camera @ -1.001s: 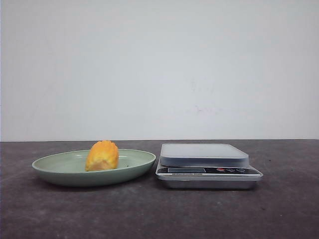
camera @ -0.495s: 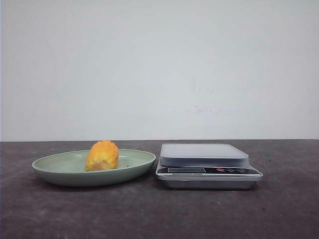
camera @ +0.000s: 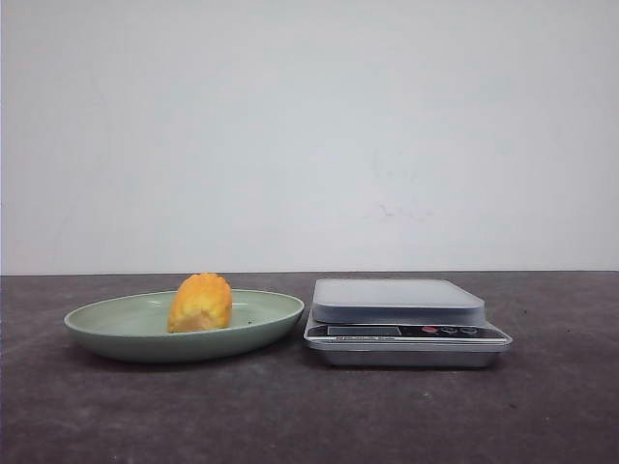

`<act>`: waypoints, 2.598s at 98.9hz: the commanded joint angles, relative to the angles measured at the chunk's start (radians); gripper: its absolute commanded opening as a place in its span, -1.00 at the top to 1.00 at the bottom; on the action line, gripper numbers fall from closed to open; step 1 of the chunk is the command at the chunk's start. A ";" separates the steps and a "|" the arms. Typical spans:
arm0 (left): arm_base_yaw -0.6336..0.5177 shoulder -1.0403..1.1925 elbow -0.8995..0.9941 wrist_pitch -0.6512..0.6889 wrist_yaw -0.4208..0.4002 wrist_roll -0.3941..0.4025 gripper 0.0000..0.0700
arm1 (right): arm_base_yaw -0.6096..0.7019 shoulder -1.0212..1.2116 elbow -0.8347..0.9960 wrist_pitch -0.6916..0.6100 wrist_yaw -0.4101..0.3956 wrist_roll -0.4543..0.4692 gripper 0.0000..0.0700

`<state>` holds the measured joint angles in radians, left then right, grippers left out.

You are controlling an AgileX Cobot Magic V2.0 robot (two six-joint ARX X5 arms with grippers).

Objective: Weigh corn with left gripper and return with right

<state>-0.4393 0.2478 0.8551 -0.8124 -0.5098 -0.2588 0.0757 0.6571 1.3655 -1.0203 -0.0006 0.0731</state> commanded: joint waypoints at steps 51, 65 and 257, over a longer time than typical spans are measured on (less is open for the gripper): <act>0.385 -0.237 -0.759 0.654 0.464 0.082 0.96 | 0.000 0.007 0.015 0.010 0.001 -0.002 0.97; 0.417 -0.245 -0.820 0.675 0.465 0.082 0.96 | 0.000 0.007 0.015 0.010 0.001 -0.002 0.97; 0.446 -0.245 -0.841 0.625 0.467 0.135 0.96 | -0.106 -0.416 -0.913 0.701 -0.051 -0.087 0.97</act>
<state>0.0059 0.0044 0.0315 -0.1829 -0.0456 -0.1406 -0.0280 0.2733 0.5797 -0.4038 -0.0521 0.0135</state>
